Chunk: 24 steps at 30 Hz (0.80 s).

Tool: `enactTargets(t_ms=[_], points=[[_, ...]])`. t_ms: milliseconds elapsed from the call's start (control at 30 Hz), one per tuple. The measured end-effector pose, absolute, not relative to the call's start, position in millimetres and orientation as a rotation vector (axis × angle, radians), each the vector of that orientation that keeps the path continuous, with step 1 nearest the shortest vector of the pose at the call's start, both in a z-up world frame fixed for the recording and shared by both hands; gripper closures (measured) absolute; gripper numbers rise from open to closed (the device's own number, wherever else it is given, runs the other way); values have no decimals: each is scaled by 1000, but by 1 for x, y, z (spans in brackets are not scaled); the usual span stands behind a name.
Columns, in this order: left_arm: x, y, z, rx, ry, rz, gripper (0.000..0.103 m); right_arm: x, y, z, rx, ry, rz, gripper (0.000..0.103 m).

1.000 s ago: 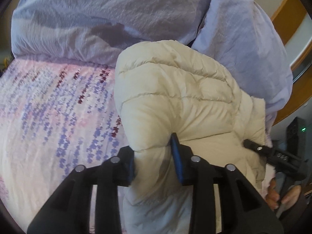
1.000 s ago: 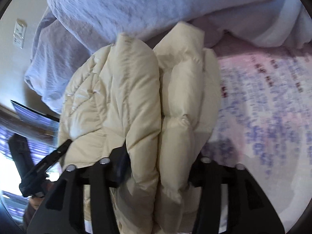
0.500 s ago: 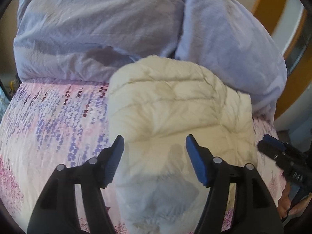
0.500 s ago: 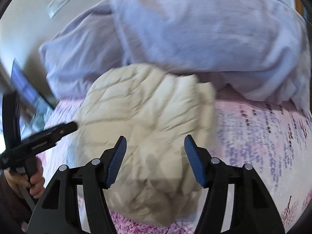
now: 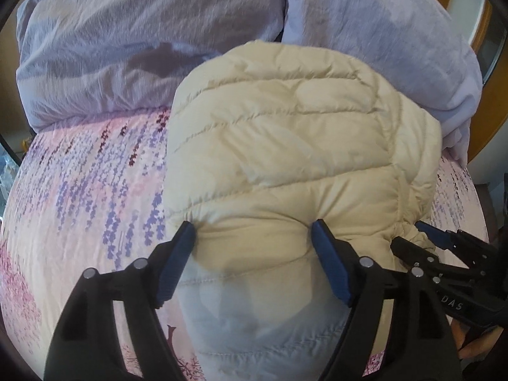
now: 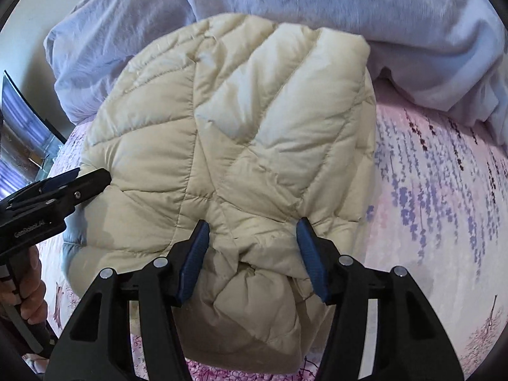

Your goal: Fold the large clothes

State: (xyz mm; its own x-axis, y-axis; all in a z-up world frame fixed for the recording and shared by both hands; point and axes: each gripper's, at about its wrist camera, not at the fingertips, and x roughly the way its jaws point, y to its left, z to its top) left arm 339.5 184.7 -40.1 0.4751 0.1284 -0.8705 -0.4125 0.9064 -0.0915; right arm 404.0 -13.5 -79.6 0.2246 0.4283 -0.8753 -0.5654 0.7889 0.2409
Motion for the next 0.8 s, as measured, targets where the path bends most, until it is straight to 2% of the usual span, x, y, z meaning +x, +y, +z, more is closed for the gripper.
enactTargets(t_ms=[300, 667, 800], points=[[345, 184, -45, -314, 1079, 349, 25, 404, -8, -89, -112, 1192, 667, 44], [309, 206, -5, -365, 949, 389, 25, 401, -30, -29, 31, 1066, 713, 43], [295, 207, 13, -378, 898, 399, 18, 384, -21, -45, -72, 1098, 705, 44]])
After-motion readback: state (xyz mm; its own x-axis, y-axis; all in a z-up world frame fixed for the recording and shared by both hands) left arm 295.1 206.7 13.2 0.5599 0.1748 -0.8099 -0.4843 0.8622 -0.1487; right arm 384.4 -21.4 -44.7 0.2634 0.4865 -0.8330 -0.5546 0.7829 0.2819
